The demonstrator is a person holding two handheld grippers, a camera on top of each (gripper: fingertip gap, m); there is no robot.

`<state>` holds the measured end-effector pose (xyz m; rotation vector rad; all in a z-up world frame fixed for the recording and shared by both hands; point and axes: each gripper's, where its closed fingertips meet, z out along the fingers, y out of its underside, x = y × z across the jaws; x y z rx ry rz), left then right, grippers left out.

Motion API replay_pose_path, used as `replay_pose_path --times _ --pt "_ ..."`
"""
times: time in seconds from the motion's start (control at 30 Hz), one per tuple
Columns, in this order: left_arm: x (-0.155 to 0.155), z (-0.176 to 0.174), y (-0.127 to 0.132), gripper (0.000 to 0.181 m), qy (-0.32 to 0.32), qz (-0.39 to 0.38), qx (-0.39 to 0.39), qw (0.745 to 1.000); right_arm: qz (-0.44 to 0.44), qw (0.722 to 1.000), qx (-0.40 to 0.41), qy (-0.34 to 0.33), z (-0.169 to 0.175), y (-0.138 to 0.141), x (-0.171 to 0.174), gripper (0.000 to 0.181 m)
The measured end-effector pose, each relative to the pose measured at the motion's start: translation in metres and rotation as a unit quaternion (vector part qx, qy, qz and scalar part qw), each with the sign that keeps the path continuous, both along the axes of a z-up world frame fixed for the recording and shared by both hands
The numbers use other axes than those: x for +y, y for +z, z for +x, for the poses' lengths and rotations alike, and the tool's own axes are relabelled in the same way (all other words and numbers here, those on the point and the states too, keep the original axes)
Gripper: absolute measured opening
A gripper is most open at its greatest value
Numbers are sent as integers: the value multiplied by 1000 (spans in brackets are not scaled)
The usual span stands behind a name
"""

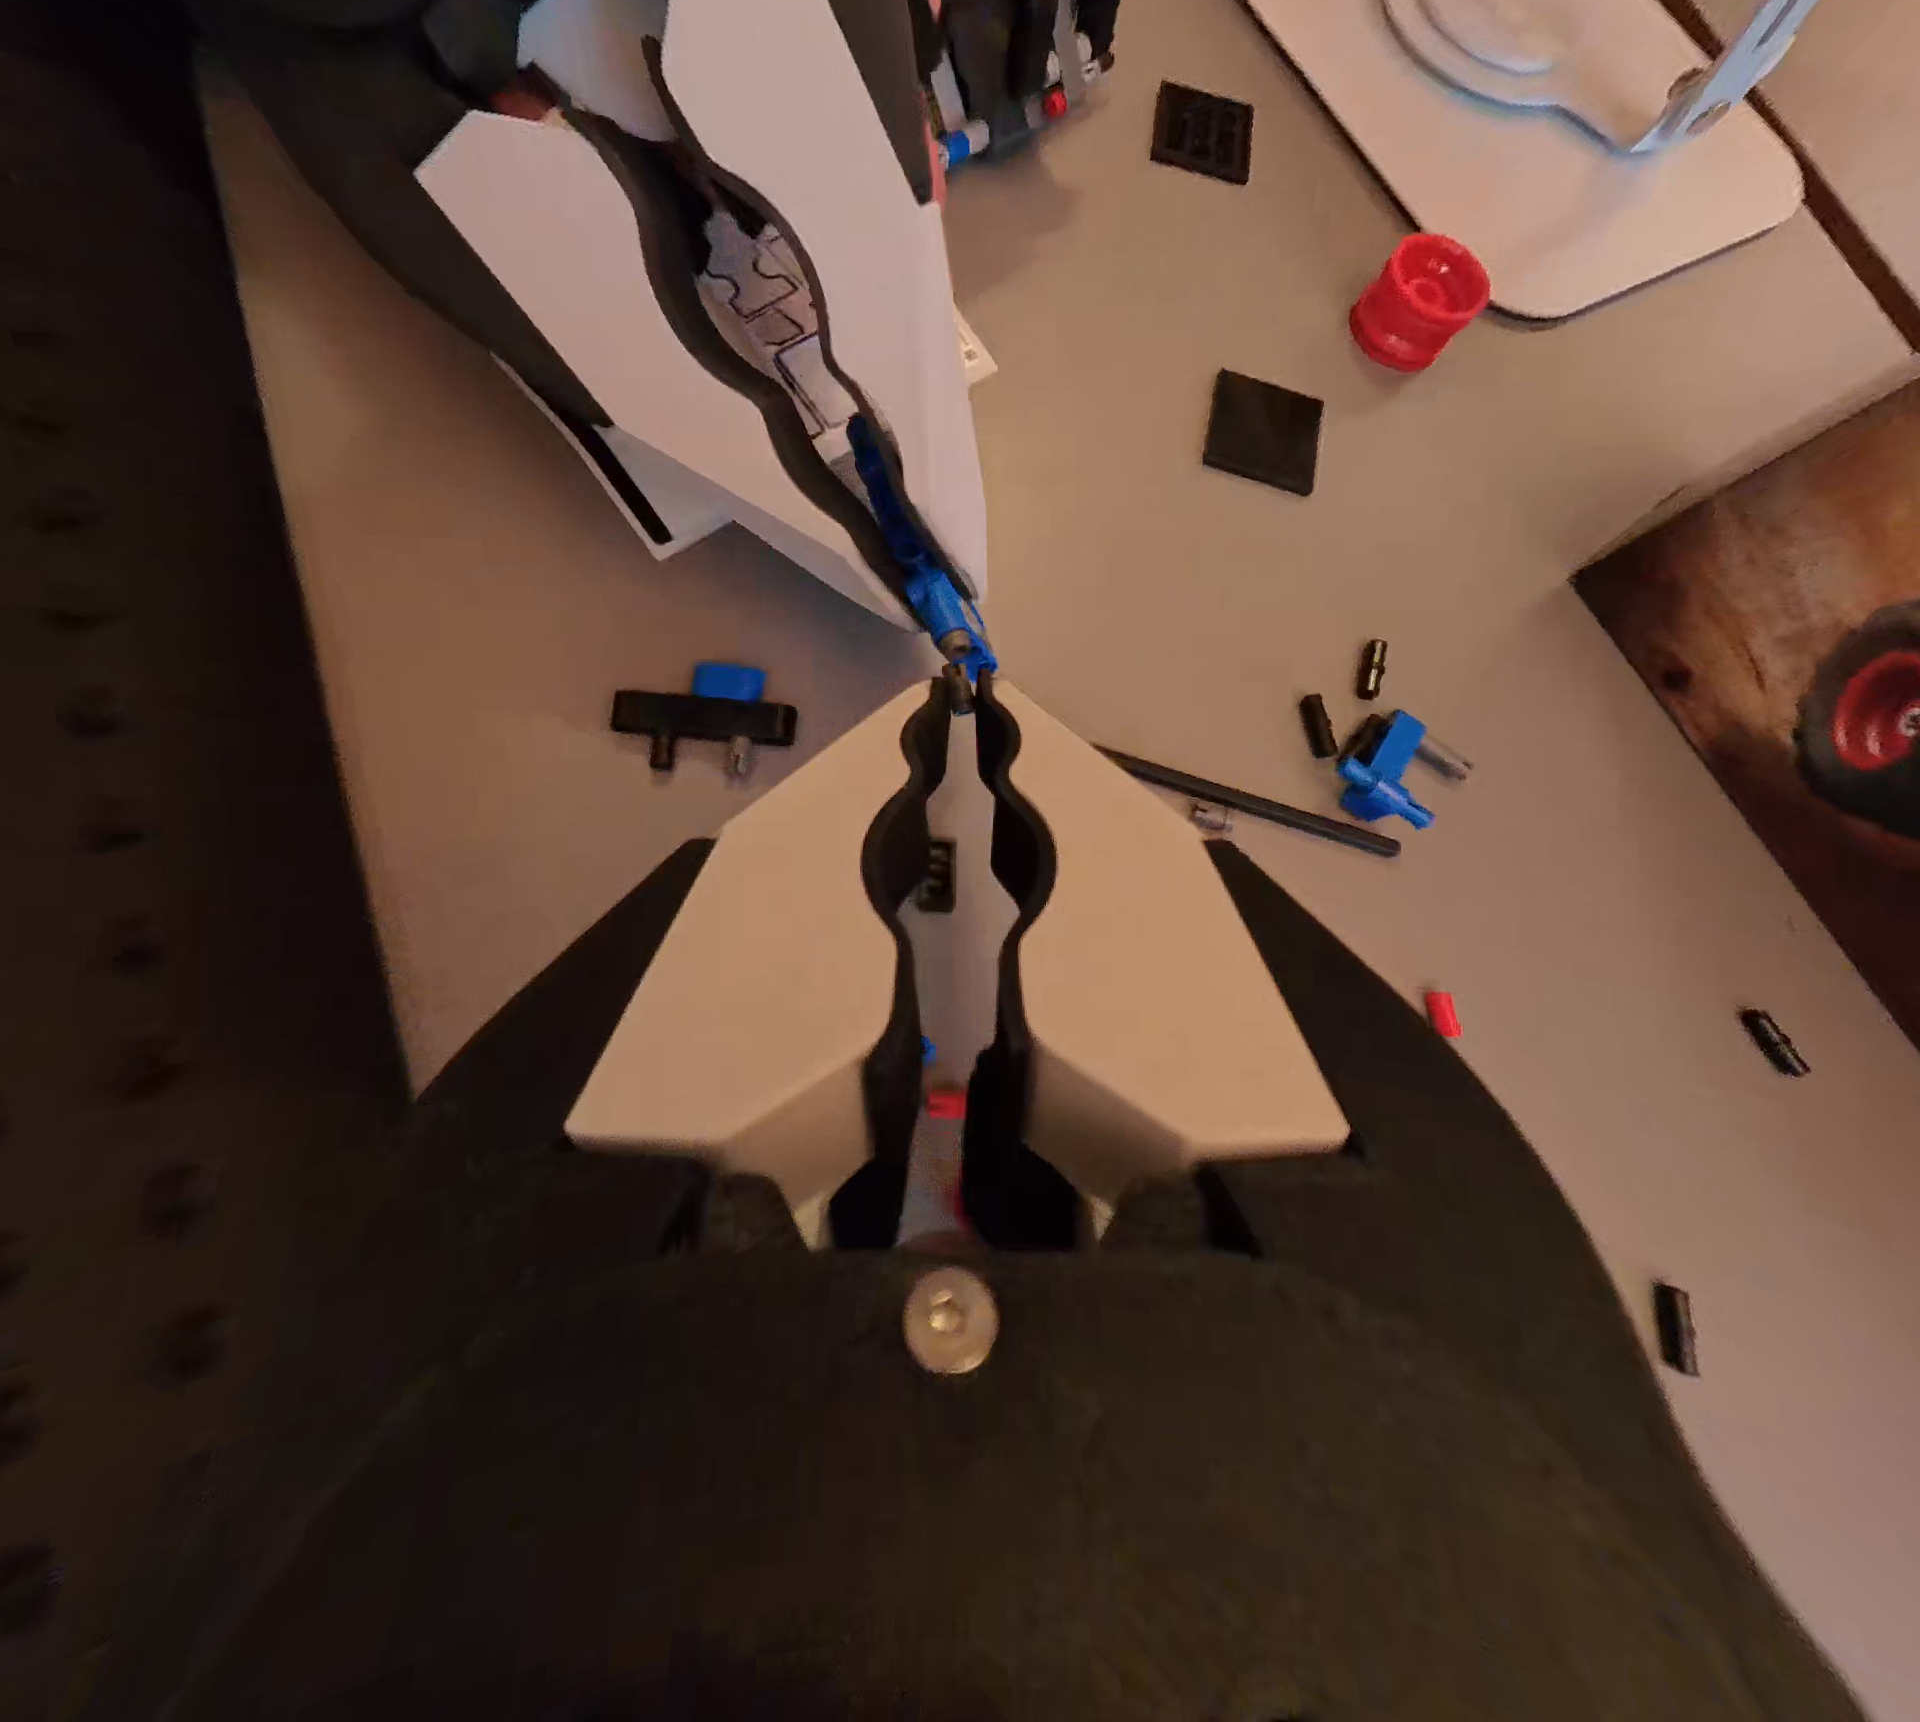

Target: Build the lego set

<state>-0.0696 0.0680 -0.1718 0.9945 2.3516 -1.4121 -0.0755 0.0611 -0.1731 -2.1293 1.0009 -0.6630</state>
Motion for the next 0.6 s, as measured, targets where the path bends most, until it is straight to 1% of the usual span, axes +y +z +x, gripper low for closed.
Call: replay_pose_path --times 0.1,0.27,0.43,0.6 --pt "2 -2 8 5 -5 -27 -27 999 -3 1000 -25 -12 0 8 -2 3" --pt "5 -4 13 6 -13 -54 -109 993 -21 998 -53 -25 0 13 -3 3" --pt "6 -2 16 6 -4 -65 -135 989 -59 995 -75 -34 3 15 -4 3" --pt "8 -2 16 5 -4 -65 -152 986 -78 992 -89 -30 3 15 -2 2"
